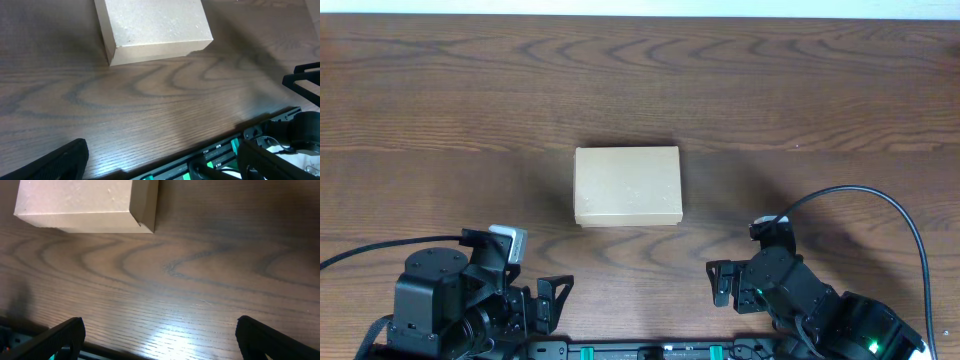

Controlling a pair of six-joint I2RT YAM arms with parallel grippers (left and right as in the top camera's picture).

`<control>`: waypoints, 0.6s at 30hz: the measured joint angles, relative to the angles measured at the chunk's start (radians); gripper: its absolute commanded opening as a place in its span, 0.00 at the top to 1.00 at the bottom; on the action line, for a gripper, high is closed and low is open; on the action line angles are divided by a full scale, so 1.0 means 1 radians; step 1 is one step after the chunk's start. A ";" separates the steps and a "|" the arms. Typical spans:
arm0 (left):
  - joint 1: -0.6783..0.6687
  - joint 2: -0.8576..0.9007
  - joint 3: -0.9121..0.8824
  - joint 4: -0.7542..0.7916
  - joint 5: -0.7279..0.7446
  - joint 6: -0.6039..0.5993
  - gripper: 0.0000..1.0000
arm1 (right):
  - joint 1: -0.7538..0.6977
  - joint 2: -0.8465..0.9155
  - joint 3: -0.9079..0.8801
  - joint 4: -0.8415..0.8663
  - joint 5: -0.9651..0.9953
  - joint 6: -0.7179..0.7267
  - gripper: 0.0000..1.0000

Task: Pack container

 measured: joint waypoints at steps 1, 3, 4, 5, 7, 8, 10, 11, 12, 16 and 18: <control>0.000 0.000 0.000 0.000 0.000 0.000 0.05 | 0.000 0.000 0.000 0.000 0.000 0.000 0.01; 0.000 -0.004 0.000 -0.003 -0.008 0.001 0.05 | 0.000 0.000 0.000 0.000 0.000 0.000 0.01; 0.000 -0.009 0.000 -0.009 -0.016 0.001 0.05 | 0.000 0.000 0.000 0.000 0.000 0.000 0.01; 0.000 -0.018 0.000 -0.018 -0.026 0.001 0.05 | 0.000 0.000 0.000 0.000 0.000 0.000 0.01; 0.000 -0.051 -0.001 -0.038 -0.050 0.001 0.05 | 0.000 0.000 0.000 0.000 0.000 0.000 0.01; 0.002 -0.069 -0.001 -0.045 -0.058 0.001 0.05 | 0.000 0.000 0.000 0.000 0.000 0.000 0.01; 0.011 -0.113 -0.001 -0.051 -0.069 0.001 0.05 | 0.000 0.000 0.000 -0.001 0.000 0.001 0.01; 0.017 -0.135 -0.001 -0.053 -0.075 0.001 0.05 | 0.000 0.000 0.000 -0.001 0.000 0.000 0.01; 0.024 -0.156 -0.001 -0.051 -0.081 0.001 0.05 | 0.000 0.000 0.000 -0.001 0.000 0.000 0.01; 0.055 -0.238 -0.012 0.037 -0.097 0.002 0.05 | 0.000 0.000 0.000 -0.001 0.000 0.000 0.01; 0.071 -0.286 -0.051 0.119 -0.117 0.002 0.05 | 0.000 0.000 0.000 -0.002 0.000 0.001 0.01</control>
